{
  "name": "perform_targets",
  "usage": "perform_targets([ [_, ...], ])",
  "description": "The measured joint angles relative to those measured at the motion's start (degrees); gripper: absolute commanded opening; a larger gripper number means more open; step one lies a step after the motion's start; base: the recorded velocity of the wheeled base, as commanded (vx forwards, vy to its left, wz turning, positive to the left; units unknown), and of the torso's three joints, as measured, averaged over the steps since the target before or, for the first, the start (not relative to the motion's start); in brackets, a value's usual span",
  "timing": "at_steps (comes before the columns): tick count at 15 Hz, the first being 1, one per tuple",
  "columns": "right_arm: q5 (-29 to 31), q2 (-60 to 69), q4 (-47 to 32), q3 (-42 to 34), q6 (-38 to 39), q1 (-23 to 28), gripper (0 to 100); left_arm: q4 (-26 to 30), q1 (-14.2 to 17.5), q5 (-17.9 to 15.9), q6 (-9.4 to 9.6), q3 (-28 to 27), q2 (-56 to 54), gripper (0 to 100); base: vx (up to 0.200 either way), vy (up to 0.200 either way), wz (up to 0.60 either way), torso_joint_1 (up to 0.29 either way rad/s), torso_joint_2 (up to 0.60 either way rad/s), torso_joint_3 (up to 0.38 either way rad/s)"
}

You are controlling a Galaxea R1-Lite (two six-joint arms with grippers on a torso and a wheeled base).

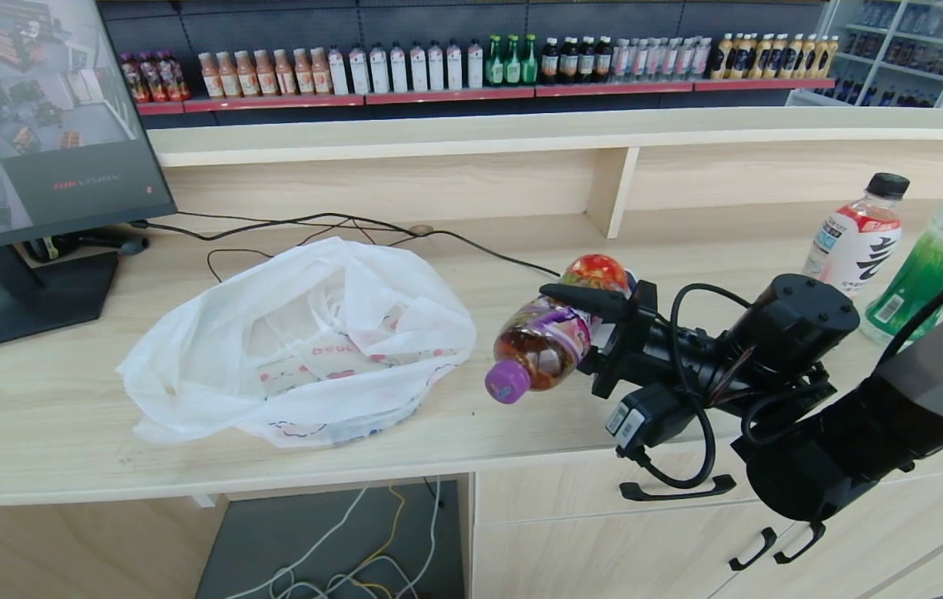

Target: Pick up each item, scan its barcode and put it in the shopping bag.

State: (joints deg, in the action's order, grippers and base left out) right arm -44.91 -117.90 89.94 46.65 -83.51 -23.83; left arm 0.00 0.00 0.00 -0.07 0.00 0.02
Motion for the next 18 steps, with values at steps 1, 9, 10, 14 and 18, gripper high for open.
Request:
perform_targets([
  [1, 0.0, 0.0, -0.02, 0.0, 0.2, -0.06, 0, 0.0, 0.0, 0.0, 0.0, 0.0, 0.0, 100, 0.0, 0.0, 0.0, 0.0, 0.0, 0.0],
  [9, 1.58, 4.75, 0.07, -0.32, 8.13, -0.06, 0, 0.0, 0.0, 0.0, 0.02, 0.0, 0.0, 100, 0.0, 0.0, 0.0, 0.0, 0.0, 0.0],
  [10, 2.24, 5.85, -0.02, -0.6, 9.96, -0.41, 0, 0.0, 0.0, 0.0, 0.0, 0.0, 0.0, 100, 0.0, 0.0, 0.0, 0.0, 0.0, 0.0],
  [14, 2.86, 9.18, 0.02, -0.29, 17.19, -0.44, 0, 0.0, 0.0, 0.0, 0.0, 0.0, 0.0, 100, 0.0, 0.0, 0.0, 0.0, 0.0, 0.0],
  [18, 5.12, 11.5, -0.02, -0.66, 28.77, -0.8, 0, 0.0, 0.0, 0.0, 0.0, 0.0, 0.0, 100, 0.0, 0.0, 0.0, 0.0, 0.0, 0.0],
])
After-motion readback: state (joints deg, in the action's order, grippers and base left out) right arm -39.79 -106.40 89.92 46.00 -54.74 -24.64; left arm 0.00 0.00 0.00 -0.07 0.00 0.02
